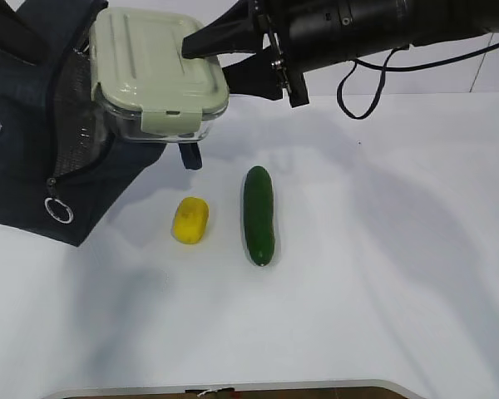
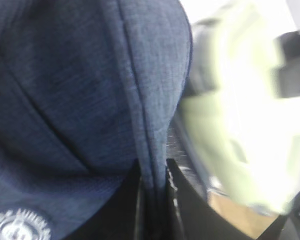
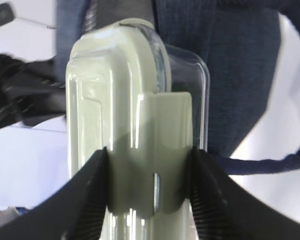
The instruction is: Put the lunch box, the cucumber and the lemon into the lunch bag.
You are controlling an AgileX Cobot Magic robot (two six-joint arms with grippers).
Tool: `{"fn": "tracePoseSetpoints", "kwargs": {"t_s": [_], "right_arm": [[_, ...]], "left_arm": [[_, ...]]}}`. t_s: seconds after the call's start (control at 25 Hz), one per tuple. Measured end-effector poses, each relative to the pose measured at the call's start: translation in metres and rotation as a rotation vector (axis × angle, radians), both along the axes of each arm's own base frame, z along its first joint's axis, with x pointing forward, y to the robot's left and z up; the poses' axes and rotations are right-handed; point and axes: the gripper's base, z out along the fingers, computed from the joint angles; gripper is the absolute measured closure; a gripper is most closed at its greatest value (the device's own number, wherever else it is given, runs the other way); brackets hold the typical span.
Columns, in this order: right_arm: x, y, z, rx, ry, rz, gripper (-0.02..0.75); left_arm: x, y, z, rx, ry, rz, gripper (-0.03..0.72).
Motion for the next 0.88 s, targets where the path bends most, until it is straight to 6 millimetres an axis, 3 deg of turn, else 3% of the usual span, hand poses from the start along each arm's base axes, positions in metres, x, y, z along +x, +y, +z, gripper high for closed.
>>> {"fn": "tracePoseSetpoints", "kwargs": {"t_s": [0.28,0.44,0.88], "right_arm": [[0.012,0.003,-0.022,-0.004,0.049,-0.036,0.371],[0.012,0.019,-0.028,0.035,0.043,-0.039,0.371],[0.011,0.049,-0.041,0.004,-0.009,-0.098,0.371]], "left_arm": [[-0.008,-0.015,0.007,-0.027,-0.017,-0.042,0.677],[-0.012,-0.029,0.007,-0.025,-0.02,-0.093,0.677],[-0.003,-0.03,-0.007,-0.002,0.021,-0.104,0.677]]}}
